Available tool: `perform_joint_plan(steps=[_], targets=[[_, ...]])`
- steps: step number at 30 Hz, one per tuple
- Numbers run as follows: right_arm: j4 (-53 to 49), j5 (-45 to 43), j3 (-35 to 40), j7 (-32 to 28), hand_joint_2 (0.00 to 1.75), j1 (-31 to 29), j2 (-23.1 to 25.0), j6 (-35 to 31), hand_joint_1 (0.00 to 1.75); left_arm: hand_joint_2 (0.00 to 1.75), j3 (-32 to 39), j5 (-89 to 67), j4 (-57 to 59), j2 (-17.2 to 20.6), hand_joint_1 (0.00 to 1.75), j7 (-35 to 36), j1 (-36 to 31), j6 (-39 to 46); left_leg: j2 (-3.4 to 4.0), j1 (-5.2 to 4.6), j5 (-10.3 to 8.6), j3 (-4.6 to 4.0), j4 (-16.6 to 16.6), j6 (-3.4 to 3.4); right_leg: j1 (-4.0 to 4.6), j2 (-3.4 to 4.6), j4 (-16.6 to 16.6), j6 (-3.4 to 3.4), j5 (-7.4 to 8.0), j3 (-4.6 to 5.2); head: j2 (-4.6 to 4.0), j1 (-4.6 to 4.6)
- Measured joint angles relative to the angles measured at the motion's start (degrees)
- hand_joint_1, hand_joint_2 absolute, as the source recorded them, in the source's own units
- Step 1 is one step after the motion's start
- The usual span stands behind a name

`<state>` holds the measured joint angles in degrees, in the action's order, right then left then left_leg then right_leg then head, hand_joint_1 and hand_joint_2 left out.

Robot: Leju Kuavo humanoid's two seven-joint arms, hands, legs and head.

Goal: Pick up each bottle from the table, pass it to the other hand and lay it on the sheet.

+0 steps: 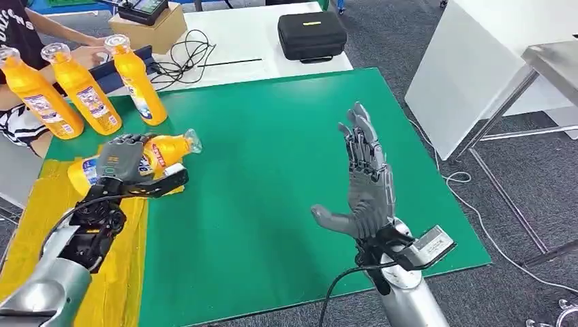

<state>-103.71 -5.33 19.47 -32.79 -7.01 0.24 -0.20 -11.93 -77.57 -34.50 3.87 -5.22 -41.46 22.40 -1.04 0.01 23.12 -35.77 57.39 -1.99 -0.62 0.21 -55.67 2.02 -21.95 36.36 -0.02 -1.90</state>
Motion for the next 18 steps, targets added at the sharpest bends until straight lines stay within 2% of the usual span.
perform_joint_plan(steps=[6,14,15,16,18], targets=[[0.48,-0.24,0.09,0.00,1.75,-0.29,-0.52,0.31,0.00,1.75,-0.13,-1.46,7.60,3.39,1.75,1.86,-2.88,-2.86,-0.01,0.05,0.00,-0.01,-0.01,0.01,0.02,0.00,-0.01,-0.01,0.00,-0.01,0.00,-0.02],[2.32,-1.07,0.35,0.00,1.75,-2.14,-1.11,0.37,0.00,1.75,-0.04,-1.46,11.93,6.69,1.75,3.65,-3.20,-4.63,-0.12,0.06,-0.01,-0.01,-0.01,0.03,0.03,-0.03,-0.01,-0.01,-0.01,-0.02,0.00,0.00],[2.43,-1.07,0.37,0.00,1.75,-2.18,-1.14,0.39,0.00,1.75,0.00,-1.42,12.23,6.84,0.10,3.93,-3.22,-4.94,-0.11,0.06,-0.01,-0.01,-0.01,0.03,0.03,-0.03,-0.01,-0.01,-0.01,-0.02,0.00,-0.02],[2.56,-1.09,0.44,0.00,1.75,-2.18,-1.18,0.39,0.00,1.75,0.07,-1.24,12.58,7.10,0.00,4.33,-3.21,-5.27,-0.10,0.06,-0.01,-0.02,-0.01,0.03,0.03,-0.02,-0.01,-0.01,-0.01,-0.02,0.00,-0.02],[2.84,-1.11,0.65,0.00,1.75,-2.11,-1.18,0.39,0.00,1.75,0.70,-0.31,13.19,7.52,0.00,4.54,-3.14,-5.79,-0.08,0.06,0.00,-0.03,-0.01,0.04,0.03,-0.01,-0.01,-0.01,-0.01,0.00,0.00,0.00]])
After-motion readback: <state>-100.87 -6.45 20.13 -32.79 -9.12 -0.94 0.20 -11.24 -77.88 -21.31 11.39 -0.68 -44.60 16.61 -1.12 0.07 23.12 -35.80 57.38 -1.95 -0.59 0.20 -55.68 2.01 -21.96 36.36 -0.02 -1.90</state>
